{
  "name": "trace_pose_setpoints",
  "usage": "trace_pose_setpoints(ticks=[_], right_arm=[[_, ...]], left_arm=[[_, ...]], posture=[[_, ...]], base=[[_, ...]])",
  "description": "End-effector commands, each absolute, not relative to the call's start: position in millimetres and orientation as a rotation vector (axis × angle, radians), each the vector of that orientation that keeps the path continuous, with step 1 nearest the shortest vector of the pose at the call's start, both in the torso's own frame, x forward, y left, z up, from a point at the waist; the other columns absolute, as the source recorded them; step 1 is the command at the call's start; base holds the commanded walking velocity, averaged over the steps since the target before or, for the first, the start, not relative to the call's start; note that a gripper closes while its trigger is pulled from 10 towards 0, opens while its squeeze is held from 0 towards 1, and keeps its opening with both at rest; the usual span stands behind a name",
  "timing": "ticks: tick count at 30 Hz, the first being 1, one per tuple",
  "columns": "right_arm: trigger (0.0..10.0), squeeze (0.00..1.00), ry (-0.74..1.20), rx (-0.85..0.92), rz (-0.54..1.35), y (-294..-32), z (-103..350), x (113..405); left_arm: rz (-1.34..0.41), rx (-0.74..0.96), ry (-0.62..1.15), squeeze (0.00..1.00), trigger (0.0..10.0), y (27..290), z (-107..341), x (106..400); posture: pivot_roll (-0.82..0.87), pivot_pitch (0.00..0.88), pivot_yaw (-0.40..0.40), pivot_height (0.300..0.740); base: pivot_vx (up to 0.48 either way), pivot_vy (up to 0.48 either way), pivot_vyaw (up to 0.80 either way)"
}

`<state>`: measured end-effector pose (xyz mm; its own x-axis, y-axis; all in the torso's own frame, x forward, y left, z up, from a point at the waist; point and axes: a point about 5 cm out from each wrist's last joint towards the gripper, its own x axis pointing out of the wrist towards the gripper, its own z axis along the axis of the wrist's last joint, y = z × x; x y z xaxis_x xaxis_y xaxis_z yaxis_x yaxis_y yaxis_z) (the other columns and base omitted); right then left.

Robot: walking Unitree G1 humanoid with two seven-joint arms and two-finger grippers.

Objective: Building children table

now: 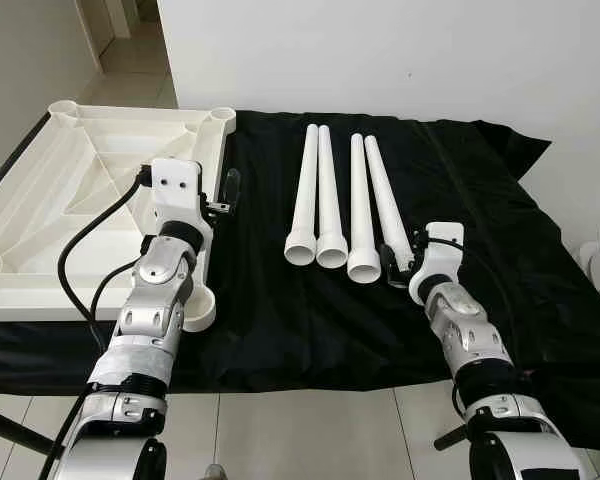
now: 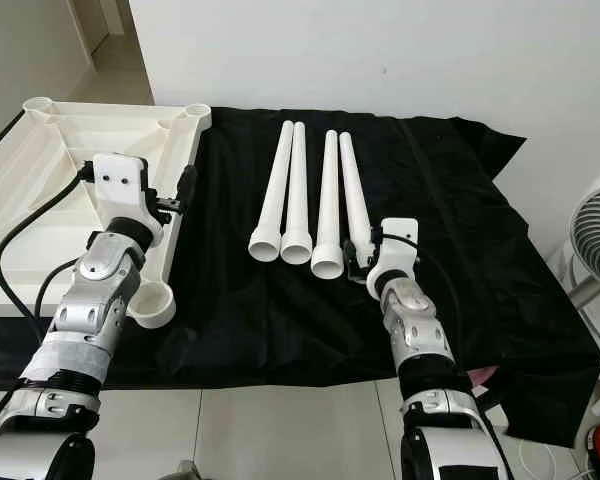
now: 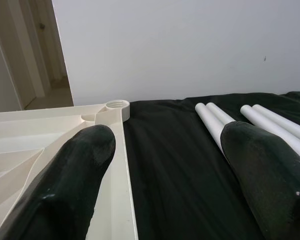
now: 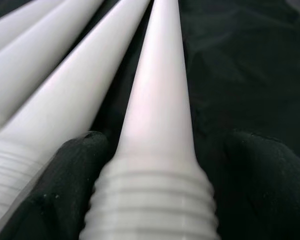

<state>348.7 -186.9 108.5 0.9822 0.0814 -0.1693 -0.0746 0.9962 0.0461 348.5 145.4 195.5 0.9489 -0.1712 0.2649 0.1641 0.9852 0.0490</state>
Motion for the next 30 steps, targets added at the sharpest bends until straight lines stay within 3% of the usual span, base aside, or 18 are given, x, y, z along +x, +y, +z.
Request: trace_pose_setpoints(ticks=[1, 12, 13, 25, 27, 28, 29, 30], right_arm=[[10.0, 0.0, 0.206, 0.059, 0.077, -187.0, 99.9, 344.7], [9.8, 0.0, 0.229, 0.06, 0.115, -180.8, 98.1, 342.3], [0.0, 0.0, 0.221, 0.069, 0.121, -179.4, 98.6, 341.9], [0.0, 0.0, 0.161, 0.07, 0.063, -180.1, 103.3, 340.5], [0.4, 0.0, 0.133, 0.087, 0.041, -182.3, 106.6, 340.9], [3.2, 0.0, 0.125, 0.095, 0.028, -183.6, 107.7, 341.2], [10.0, 0.0, 0.085, 0.106, 0.001, -186.9, 112.4, 342.1], [10.0, 0.0, 0.085, 0.106, 0.001, -186.9, 112.4, 342.1]], left_arm=[[-0.165, 0.022, -0.262, 0.0, 10.0, 144.4, 193.7, 346.6], [-0.182, 0.027, -0.254, 0.0, 10.0, 140.9, 194.1, 346.9], [-0.2, 0.029, -0.251, 0.0, 10.0, 139.4, 194.0, 346.7], [-0.467, 0.086, -0.223, 0.0, 10.0, 112.6, 186.5, 332.3], [-0.514, 0.084, -0.207, 0.0, 10.0, 108.3, 184.3, 329.5], [-0.541, 0.092, -0.201, 0.0, 10.0, 106.0, 183.1, 327.8], [-0.59, 0.086, -0.18, 0.0, 10.0, 101.6, 180.2, 325.3], [-0.59, 0.086, -0.18, 0.0, 10.0, 101.6, 180.2, 325.3]], posture=[[-0.01, 0.002, -0.022, 0.74], [-0.01, 0.0, -0.023, 0.74], [-0.01, 0.0, -0.023, 0.74], [-0.01, 0.0, -0.022, 0.74], [0.0, 0.0, -0.022, 0.74], [0.0, 0.0, -0.022, 0.74], [0.0, 0.0, -0.025, 0.74], [0.0, 0.0, -0.025, 0.74]], base=[[0.0, 0.0, 0.0], [0.0, 0.0, 0.0], [0.0, 0.0, 0.0], [0.0, 0.0, 0.0], [0.0, 0.0, 0.0], [0.0, 0.0, 0.0], [0.0, 0.0, 0.0], [0.0, 0.0, 0.0]])
